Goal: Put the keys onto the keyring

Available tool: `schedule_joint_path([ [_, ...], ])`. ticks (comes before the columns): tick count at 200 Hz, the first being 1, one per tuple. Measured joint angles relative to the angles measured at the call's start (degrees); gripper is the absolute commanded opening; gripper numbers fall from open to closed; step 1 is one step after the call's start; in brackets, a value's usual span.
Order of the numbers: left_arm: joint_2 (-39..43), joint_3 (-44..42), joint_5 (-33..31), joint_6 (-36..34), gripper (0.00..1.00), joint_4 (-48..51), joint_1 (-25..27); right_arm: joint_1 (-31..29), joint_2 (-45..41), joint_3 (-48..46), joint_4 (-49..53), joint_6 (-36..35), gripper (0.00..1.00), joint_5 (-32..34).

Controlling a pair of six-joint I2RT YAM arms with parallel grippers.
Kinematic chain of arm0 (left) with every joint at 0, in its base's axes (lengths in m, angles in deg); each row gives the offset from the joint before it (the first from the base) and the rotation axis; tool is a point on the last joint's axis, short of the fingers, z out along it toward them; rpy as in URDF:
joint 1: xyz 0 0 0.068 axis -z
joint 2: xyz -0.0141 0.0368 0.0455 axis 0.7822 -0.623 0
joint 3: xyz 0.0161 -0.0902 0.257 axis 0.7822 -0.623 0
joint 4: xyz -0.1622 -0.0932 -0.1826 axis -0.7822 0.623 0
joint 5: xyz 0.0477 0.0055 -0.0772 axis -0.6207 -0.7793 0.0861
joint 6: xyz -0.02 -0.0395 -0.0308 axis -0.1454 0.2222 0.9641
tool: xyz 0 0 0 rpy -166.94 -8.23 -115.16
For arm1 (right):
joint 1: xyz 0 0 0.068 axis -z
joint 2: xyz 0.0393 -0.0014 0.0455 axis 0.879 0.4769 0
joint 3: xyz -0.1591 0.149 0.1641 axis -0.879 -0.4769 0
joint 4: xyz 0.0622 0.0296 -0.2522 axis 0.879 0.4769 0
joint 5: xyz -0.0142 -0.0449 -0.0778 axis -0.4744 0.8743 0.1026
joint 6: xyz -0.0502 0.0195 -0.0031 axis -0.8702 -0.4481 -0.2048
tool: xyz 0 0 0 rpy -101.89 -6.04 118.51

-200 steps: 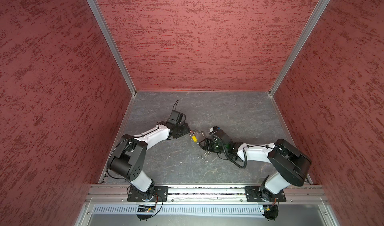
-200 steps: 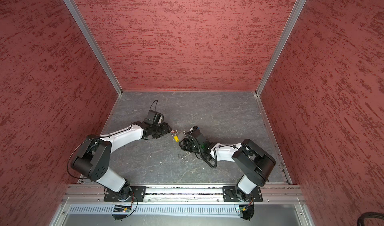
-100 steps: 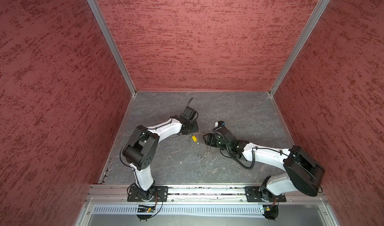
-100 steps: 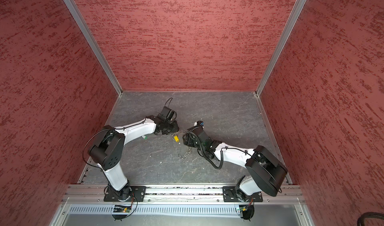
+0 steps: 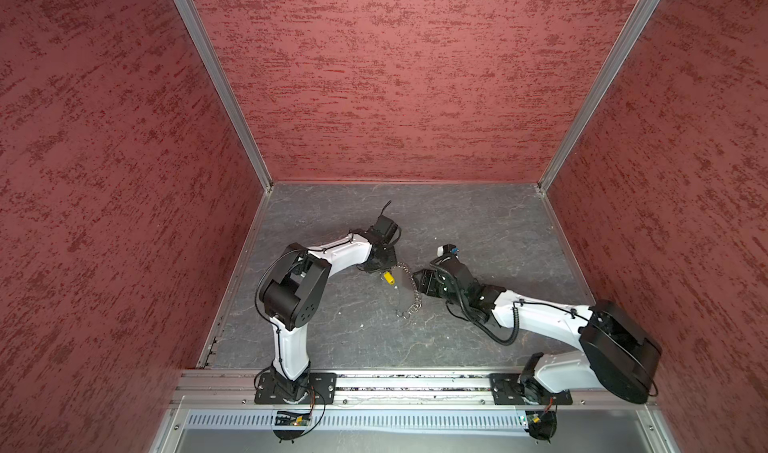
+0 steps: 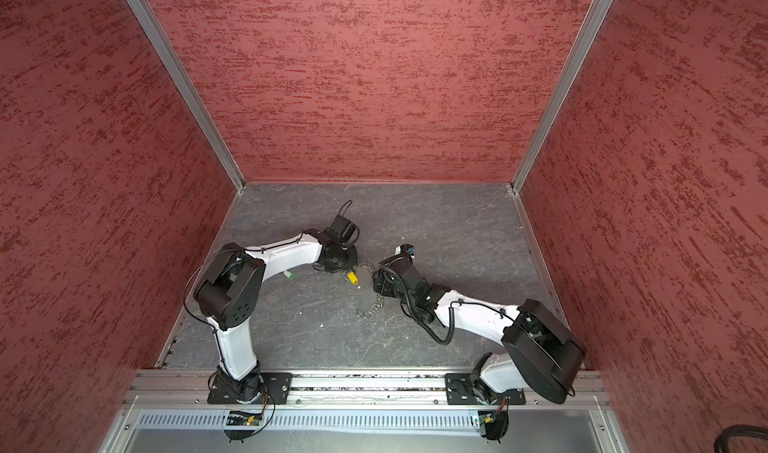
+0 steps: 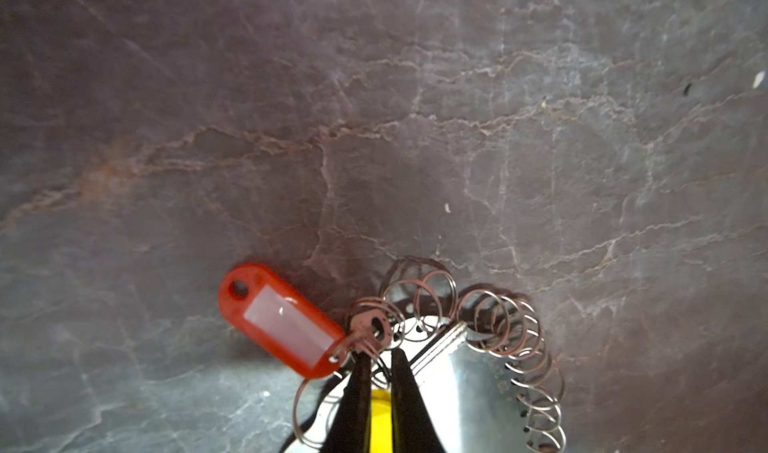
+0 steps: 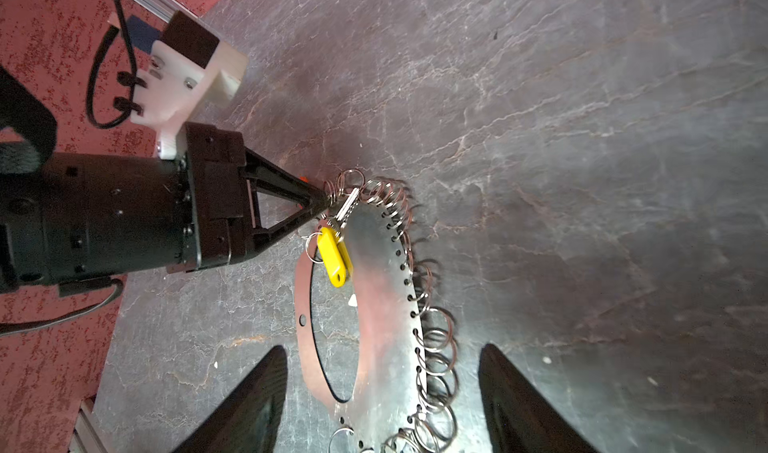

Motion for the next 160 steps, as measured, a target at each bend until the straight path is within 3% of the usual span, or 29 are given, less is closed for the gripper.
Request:
schedule_joint_path([
  [23,0.2,0.4,-1.0,-0.3,0.01,0.2,0.4,0.3,-1.4,0.0,1.2,-0.8,0.75,1.1],
  [66,2.1,-0.6,-0.9,-5.2,0.0,-1.9,0.6,2.1,-5.2,-0.1,4.0,-2.5,0.77,2.6],
  [118,13.2,-3.8,1.2,-18.9,0.0,-9.1,2.3,9.4,-11.3,-0.4,5.4,-6.9,0.79,1.3],
  [160,23.8,-13.6,5.7,-34.8,0.0,-22.5,6.4,11.8,-14.6,-1.3,4.8,-12.6,0.79,-1.5],
])
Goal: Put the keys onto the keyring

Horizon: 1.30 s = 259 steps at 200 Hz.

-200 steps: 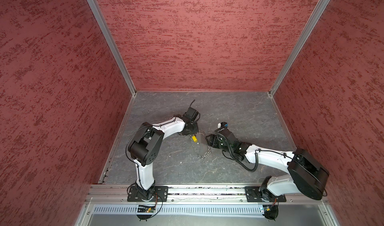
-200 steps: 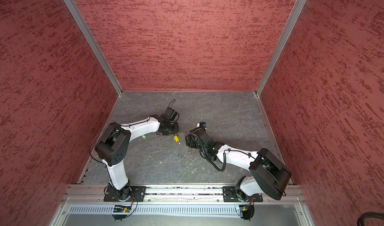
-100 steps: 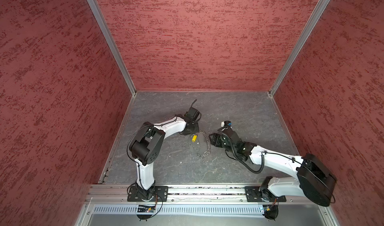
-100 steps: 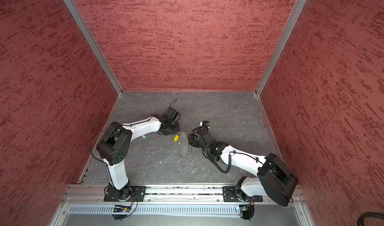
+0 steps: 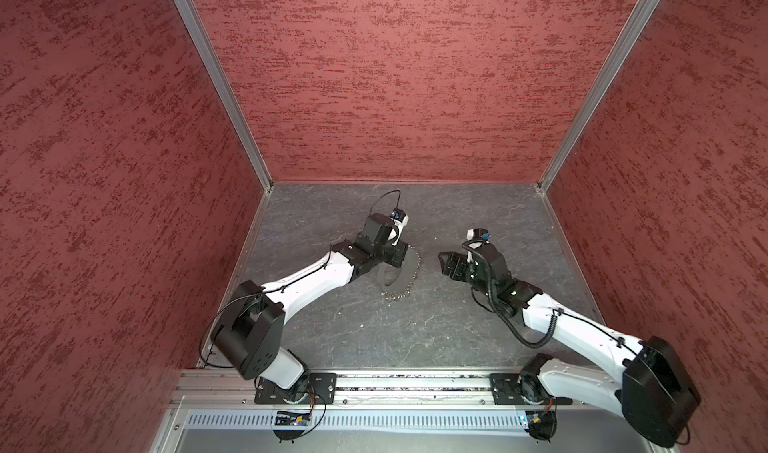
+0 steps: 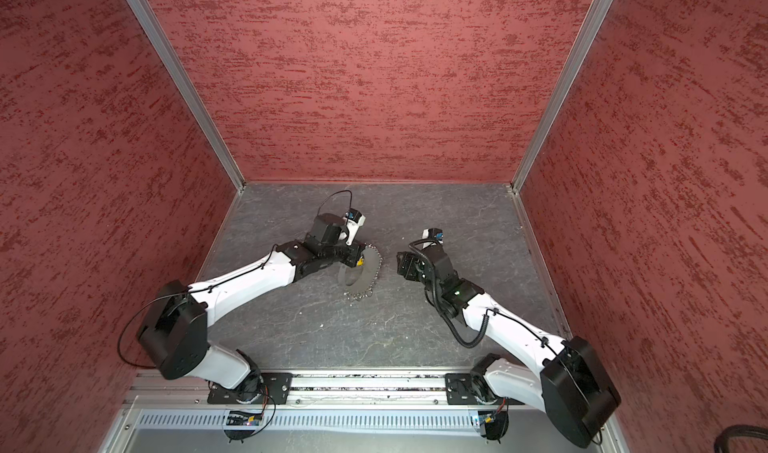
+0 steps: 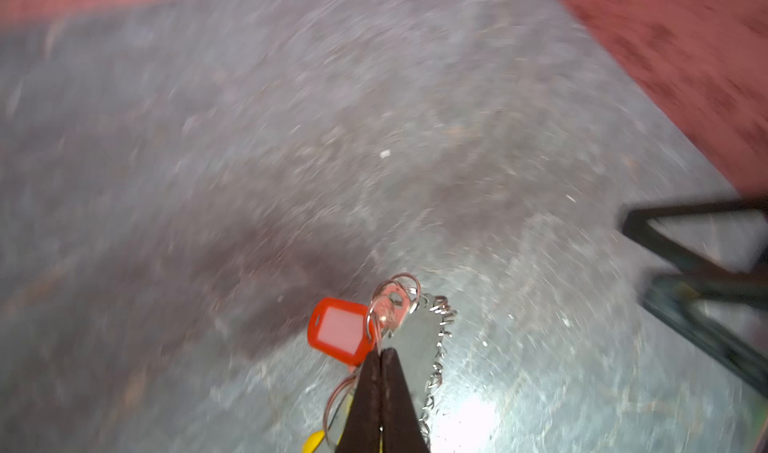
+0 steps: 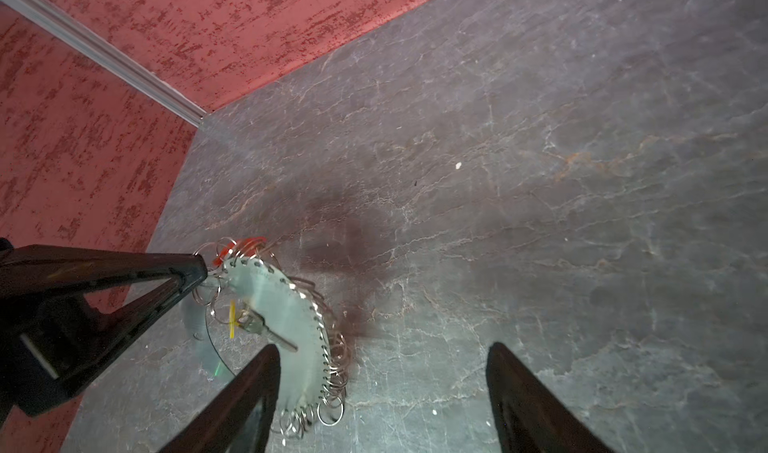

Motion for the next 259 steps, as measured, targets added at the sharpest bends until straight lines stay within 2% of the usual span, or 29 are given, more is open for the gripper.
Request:
schedule_joint_path([
  [34,7.6,-8.9,5.7,-12.7,0.0,-9.5,3.4,0.0,-5.9,-3.9,-2.8,-7.4,0.8,-3.1],
  [76,9.6,-10.6,11.8,-19.1,0.0,-13.9,3.0,0.0,-14.7,-9.0,-5.5,-17.8,0.79,-7.7],
  [128,10.8,-14.5,18.5,-21.2,0.0,-17.6,3.1,0.0,-15.5,-9.4,-6.2,-22.3,0.76,-11.9],
  [173,10.8,-17.0,23.3,-20.5,0.0,-21.4,2.6,0.0,-15.1,-12.9,-10.7,-22.5,0.65,-17.9],
  [259,10.1,-18.6,26.2,-18.8,0.0,-24.4,2.3,0.0,-15.8,-14.5,-13.6,-21.1,0.48,-21.8],
])
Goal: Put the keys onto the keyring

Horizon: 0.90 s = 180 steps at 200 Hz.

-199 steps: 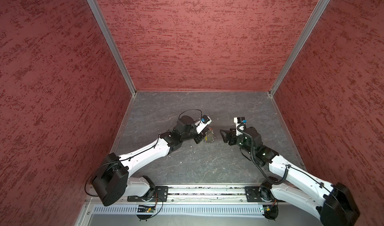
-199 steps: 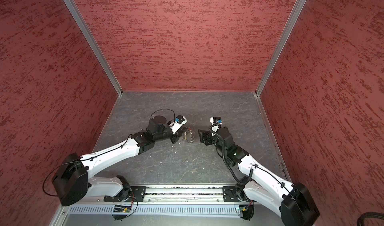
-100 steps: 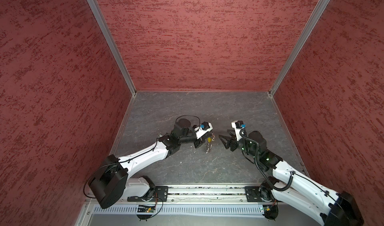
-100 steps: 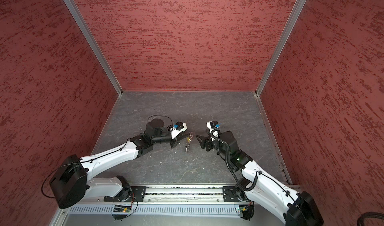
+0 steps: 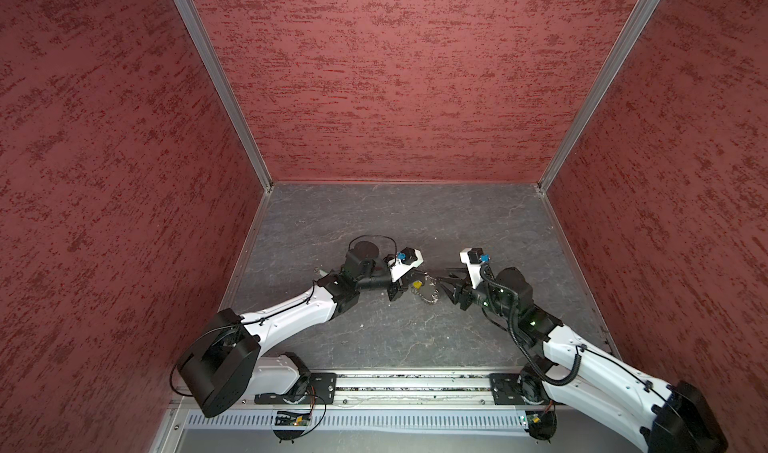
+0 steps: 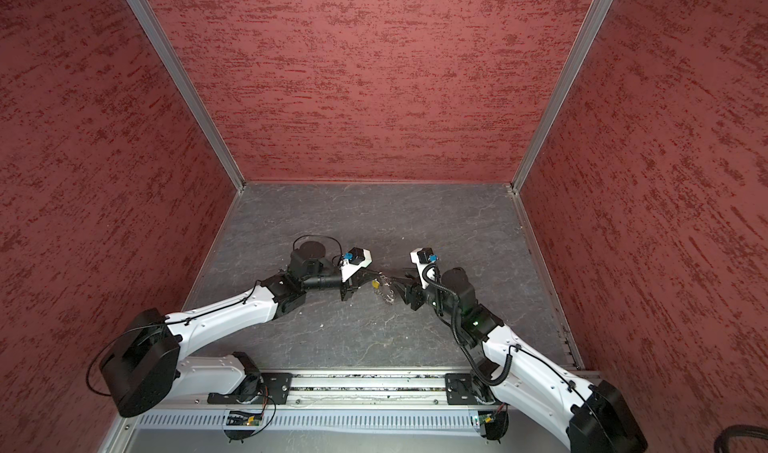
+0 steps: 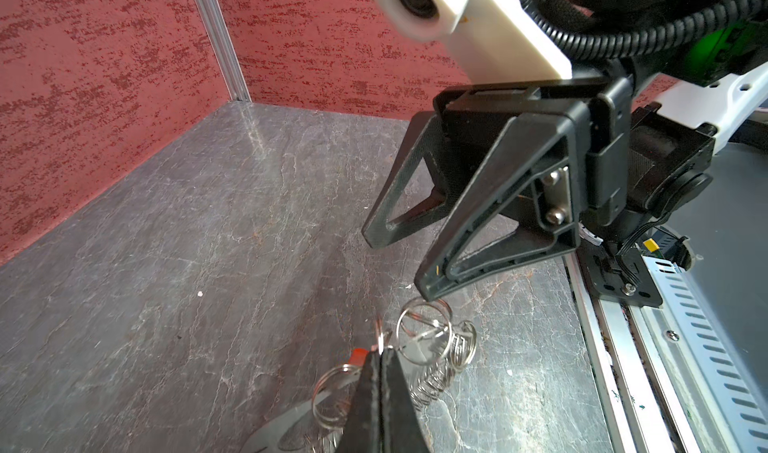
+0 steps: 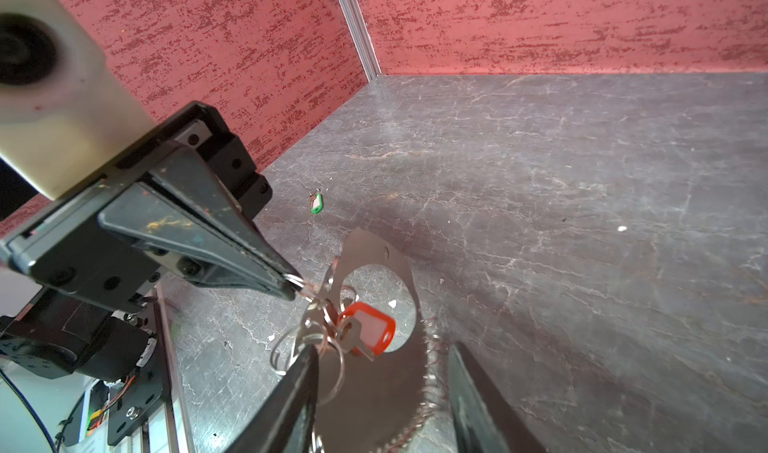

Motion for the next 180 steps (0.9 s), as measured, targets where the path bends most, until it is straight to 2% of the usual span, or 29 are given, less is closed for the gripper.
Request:
schedule_joint_path([
  [59,-0.3,0.0,0.6,0.1,0.0,0.2,0.0,0.0,-0.3,1.0,3.1,0.6,0.34,-0.2],
  [128,-0.3,0.0,2.7,-0.9,0.0,0.4,0.0,-4.7,-4.0,2.4,8.0,0.9,0.35,-0.4],
  [180,-0.3,0.0,4.9,-1.4,0.0,1.4,-0.5,-8.4,-3.0,4.1,10.7,-1.0,0.37,0.3],
])
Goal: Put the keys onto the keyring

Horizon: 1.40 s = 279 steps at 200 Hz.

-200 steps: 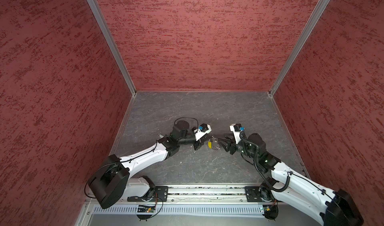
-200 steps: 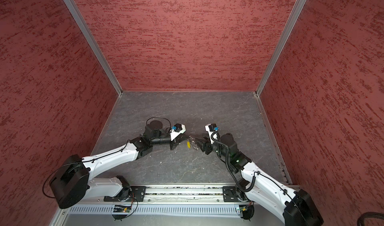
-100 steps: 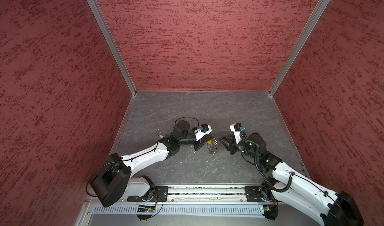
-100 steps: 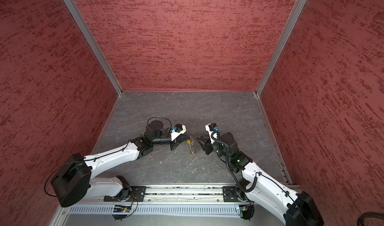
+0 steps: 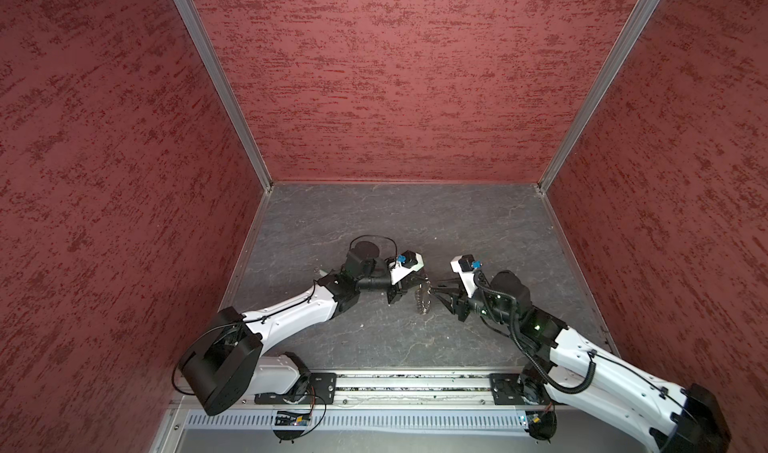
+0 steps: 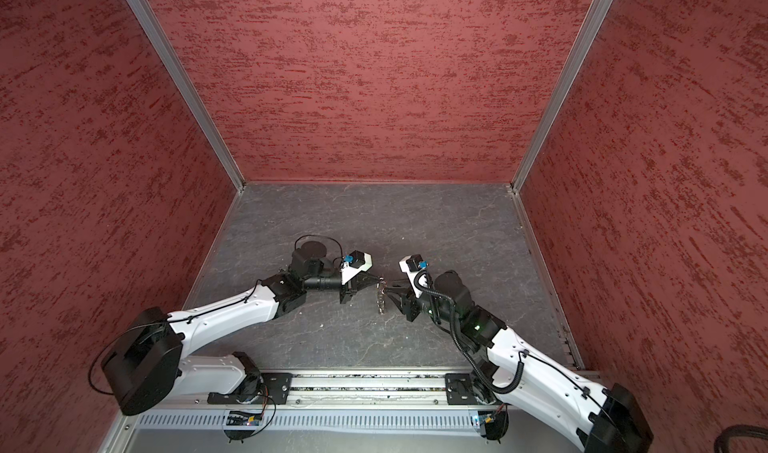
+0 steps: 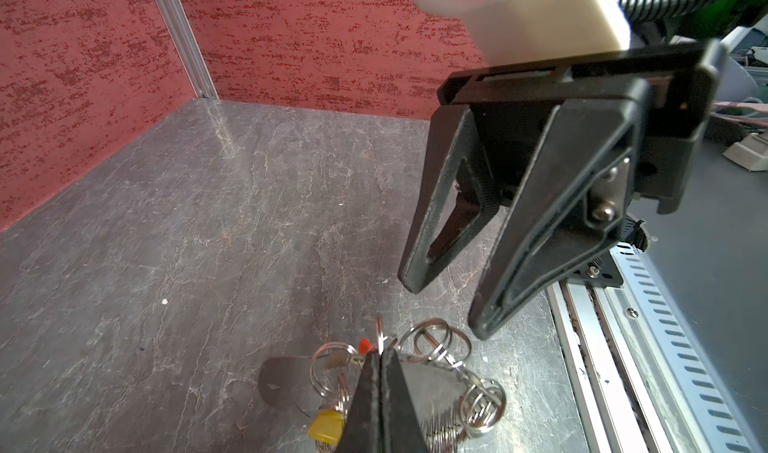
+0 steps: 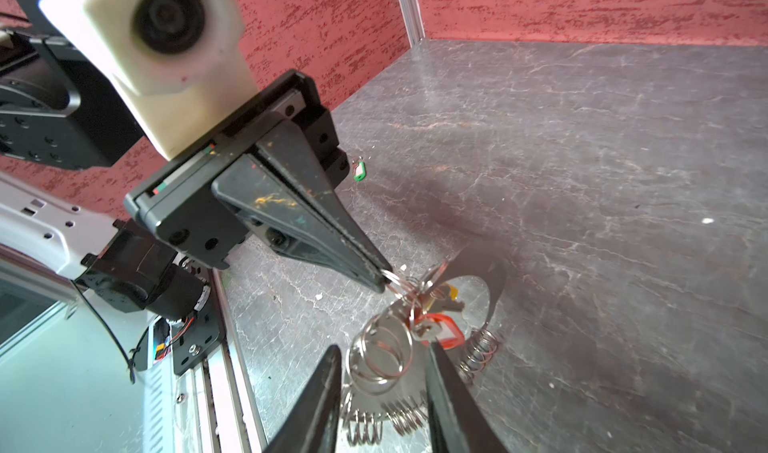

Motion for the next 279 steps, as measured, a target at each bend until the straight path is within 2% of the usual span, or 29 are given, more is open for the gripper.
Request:
schedule_joint_path([
  [29,0.0,0.0,0.9,0.0,0.0,0.4,-0.1,-1.1,0.2,0.2,0.3,-0.7,0.37,0.4],
  [119,-0.5,0.0,2.7,-0.5,0.0,1.4,-0.1,-1.7,1.5,1.3,3.0,-2.5,0.29,5.1],
  [178,-0.6,0.0,4.4,-1.0,0.0,2.0,-0.8,-1.8,3.5,7.4,8.4,-3.5,0.24,7.9],
  [215,-0.6,0.0,5.9,-0.9,0.0,1.3,-3.0,-1.9,3.9,10.8,14.3,-4.7,0.27,8.1],
  [279,-0.6,-0.1,8.1,-0.9,0.0,0.9,-3.5,-2.7,4.0,14.3,24.6,-10.5,0.31,5.8],
])
